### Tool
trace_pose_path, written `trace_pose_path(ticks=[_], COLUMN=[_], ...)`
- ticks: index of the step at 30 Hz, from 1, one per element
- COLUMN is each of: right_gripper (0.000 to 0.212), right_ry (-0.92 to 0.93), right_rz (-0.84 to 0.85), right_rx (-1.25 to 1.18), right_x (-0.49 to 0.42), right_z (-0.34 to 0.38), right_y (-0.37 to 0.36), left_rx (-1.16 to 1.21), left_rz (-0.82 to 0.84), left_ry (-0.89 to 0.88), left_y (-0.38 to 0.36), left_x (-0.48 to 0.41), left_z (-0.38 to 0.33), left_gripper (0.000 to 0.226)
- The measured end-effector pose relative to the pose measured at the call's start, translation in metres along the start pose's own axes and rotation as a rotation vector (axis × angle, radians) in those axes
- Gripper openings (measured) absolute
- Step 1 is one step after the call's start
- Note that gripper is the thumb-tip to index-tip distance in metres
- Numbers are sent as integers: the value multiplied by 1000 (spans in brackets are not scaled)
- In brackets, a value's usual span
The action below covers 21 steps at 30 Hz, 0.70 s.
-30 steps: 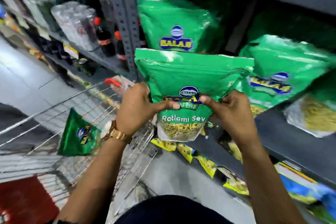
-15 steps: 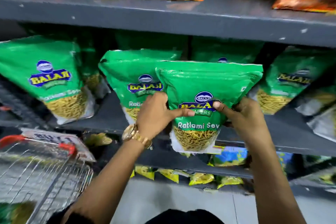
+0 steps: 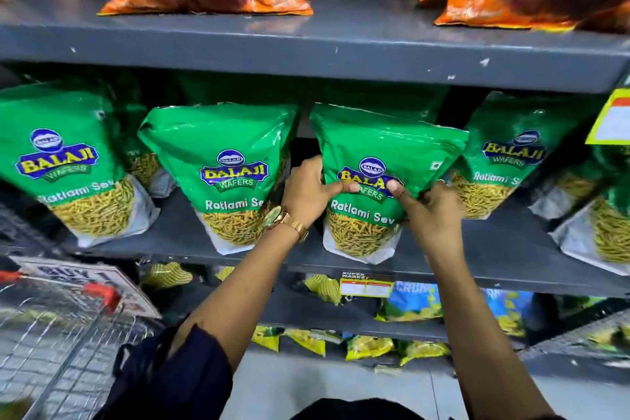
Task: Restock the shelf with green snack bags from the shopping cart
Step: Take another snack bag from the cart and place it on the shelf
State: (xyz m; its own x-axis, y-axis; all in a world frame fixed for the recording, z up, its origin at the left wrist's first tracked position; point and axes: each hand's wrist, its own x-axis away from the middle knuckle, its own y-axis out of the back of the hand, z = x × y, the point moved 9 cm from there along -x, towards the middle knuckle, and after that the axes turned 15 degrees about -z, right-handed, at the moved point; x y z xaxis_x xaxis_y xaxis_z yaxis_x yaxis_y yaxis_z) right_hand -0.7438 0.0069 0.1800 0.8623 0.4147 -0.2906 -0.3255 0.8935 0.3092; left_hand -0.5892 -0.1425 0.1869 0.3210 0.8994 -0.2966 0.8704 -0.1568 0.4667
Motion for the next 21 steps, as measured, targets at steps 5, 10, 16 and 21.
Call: trace_pose_path(ticks=[5,10,16,21], right_gripper=[85,67,76,64], right_ry=[-37,-76,-46,218], right_rz=[-24,-74,-353,-518], right_rx=[-6,33,43,-32], right_x=[2,16,53,92], right_z=[-9,-2,21,70], right_y=[-1,7,37,34], left_rx=[-3,10,34,109], left_rz=[-3,-17,-44,-58], left_ry=[-9,24,8,-76], left_y=[-4,4,29,66], left_x=[-3,11,40,58], left_z=[7,7,9,10], left_gripper=[84,79,71,60])
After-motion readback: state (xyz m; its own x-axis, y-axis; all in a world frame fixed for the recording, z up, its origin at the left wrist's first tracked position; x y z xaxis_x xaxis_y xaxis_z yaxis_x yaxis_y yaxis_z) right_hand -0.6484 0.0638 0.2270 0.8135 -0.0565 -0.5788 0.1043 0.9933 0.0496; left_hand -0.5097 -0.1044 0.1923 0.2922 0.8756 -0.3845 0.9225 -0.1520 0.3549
